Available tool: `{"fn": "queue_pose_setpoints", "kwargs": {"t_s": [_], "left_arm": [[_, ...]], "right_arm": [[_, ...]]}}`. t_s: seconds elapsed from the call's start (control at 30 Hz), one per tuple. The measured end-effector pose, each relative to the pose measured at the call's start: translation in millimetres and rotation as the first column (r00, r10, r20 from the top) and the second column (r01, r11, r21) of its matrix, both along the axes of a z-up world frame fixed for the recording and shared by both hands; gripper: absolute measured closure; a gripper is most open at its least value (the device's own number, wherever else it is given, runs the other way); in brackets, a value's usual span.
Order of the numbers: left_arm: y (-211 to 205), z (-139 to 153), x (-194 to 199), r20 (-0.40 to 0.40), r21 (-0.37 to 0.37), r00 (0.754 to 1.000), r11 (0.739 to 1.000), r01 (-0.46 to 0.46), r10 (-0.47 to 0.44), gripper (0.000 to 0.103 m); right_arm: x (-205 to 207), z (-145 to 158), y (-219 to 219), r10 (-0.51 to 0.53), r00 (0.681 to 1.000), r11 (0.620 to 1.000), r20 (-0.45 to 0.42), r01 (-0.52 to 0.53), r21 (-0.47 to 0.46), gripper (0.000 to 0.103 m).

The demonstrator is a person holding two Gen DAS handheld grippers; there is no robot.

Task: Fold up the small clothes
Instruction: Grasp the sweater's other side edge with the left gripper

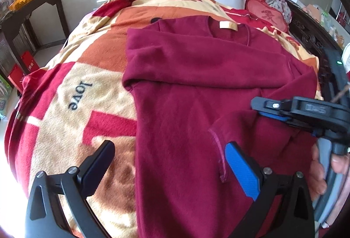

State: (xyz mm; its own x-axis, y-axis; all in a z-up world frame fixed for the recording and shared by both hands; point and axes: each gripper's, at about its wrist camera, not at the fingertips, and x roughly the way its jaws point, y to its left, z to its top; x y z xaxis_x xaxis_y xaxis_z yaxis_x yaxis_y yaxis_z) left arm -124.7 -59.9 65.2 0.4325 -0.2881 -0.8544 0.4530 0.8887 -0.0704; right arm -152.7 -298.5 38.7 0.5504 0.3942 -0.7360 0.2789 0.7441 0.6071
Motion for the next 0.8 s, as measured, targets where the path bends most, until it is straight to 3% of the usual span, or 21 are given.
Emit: {"fn": "queue_pose_setpoints", "kwargs": {"t_s": [0.07,0.23,0.3,0.37,0.47,0.67,0.8], "left_arm": [[-7.0,-2.7,1.1,-0.003,0.0,1.0,1.0,0.019,-0.019,0.0],[-35.9,-16.0,2.7,-0.025,0.0,0.996,0.996,0.091,-0.091,0.002],[-48.7,-22.2,3.4,-0.041,-0.001,0.992,0.993,0.122,-0.122,0.018],[-59.6,-25.3,4.2,-0.091,-0.021,0.981,0.986,0.168,-0.169,0.061],[-70.1,-15.9,4.8,-0.118,-0.049,0.97,0.977,0.206,-0.211,0.086],[-92.5,61.7,20.4,0.031,-0.088,0.958,0.954,0.288,-0.287,0.089],[-93.5,117.5,54.8,0.118,-0.123,0.956,0.952,0.281,-0.267,0.089]], "right_arm": [[-10.0,10.7,-1.8,-0.012,0.999,1.0,0.032,0.012,-0.005,0.086],[-45.3,30.7,-9.9,-0.044,0.997,0.997,0.065,0.048,-0.054,0.086],[-59.1,34.5,-17.1,-0.061,0.995,0.997,0.074,0.065,-0.048,0.086],[-74.7,38.3,-25.8,-0.084,0.993,0.995,0.08,0.088,-0.05,0.086],[-98.9,44.7,-42.8,-0.137,0.986,0.988,0.097,0.143,-0.057,0.086],[-128.5,49.0,-89.7,-0.273,0.956,0.958,0.106,0.28,-0.056,0.086],[-131.5,57.9,-113.9,-0.331,0.935,0.938,0.132,0.341,-0.061,0.086]]}}
